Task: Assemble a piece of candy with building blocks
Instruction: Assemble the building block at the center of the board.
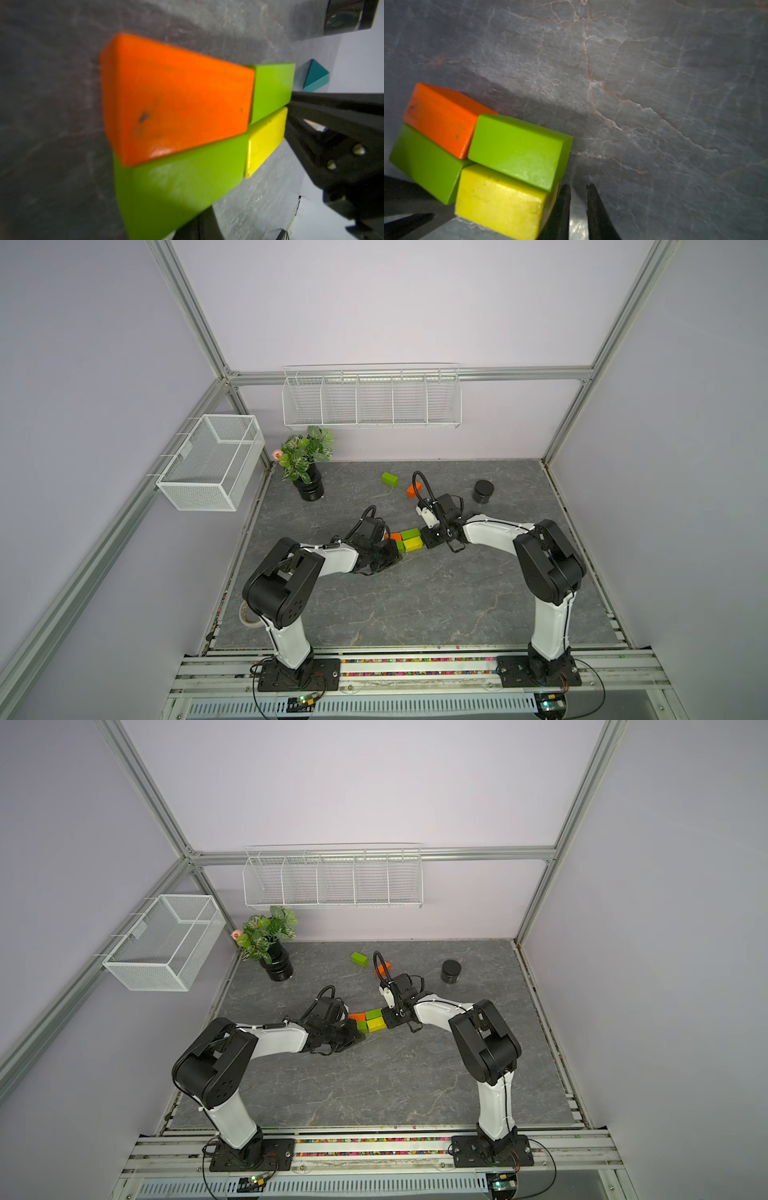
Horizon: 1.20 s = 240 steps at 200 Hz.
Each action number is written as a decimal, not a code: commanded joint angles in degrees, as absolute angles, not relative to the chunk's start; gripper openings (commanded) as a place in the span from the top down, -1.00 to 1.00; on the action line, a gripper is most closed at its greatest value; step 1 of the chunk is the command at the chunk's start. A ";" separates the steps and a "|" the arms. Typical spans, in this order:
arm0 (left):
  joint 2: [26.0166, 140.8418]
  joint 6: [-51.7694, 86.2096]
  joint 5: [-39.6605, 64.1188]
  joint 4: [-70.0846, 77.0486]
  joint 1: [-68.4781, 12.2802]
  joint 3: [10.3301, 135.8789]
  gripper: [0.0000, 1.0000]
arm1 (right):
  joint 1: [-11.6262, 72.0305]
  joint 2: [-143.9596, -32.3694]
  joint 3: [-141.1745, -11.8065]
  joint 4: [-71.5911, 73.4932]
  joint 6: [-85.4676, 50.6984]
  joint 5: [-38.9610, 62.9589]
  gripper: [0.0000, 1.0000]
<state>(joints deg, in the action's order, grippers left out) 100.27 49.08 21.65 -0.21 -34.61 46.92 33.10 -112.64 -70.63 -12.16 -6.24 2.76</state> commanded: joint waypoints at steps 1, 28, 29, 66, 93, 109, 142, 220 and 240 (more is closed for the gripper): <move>95.26 46.70 19.48 -10.13 -35.50 45.96 1.00 | 33.00 -111.56 -71.21 -12.78 -7.63 -0.09 0.59; 86.79 44.72 15.26 -14.99 -35.51 45.93 1.00 | 33.04 -112.03 -71.36 -11.09 -7.90 0.69 0.59; 86.46 44.64 14.84 -15.23 -35.51 45.95 1.00 | 33.00 -112.09 -71.36 -11.00 -7.99 0.79 0.59; 77.12 43.59 4.57 -20.44 -33.14 45.70 1.00 | 33.04 -113.76 -72.43 -9.56 -8.26 1.26 0.58; 76.94 44.61 7.68 -17.15 -26.93 41.86 1.00 | 33.05 -114.81 -73.42 -8.71 -8.01 1.87 0.59; 79.08 44.06 8.32 -16.19 -25.33 41.35 1.00 | 33.00 -115.38 -74.00 -8.79 -8.23 2.48 0.59; 84.25 44.01 9.18 -13.97 -25.31 41.88 1.00 | 33.00 -115.93 -73.83 -8.65 -8.60 3.16 0.59; 90.73 45.44 11.38 -9.15 -25.31 40.87 1.00 | 34.68 -114.26 -70.84 -8.15 -11.57 3.83 0.60; 91.48 45.44 11.69 -8.97 -25.36 40.90 1.00 | 35.45 -114.19 -70.78 -9.12 -11.49 2.75 0.61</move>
<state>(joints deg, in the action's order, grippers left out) 90.35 44.58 10.96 -10.50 -25.28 41.28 34.13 -114.78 -71.75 -8.71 -10.15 2.83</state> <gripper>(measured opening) 0.046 0.199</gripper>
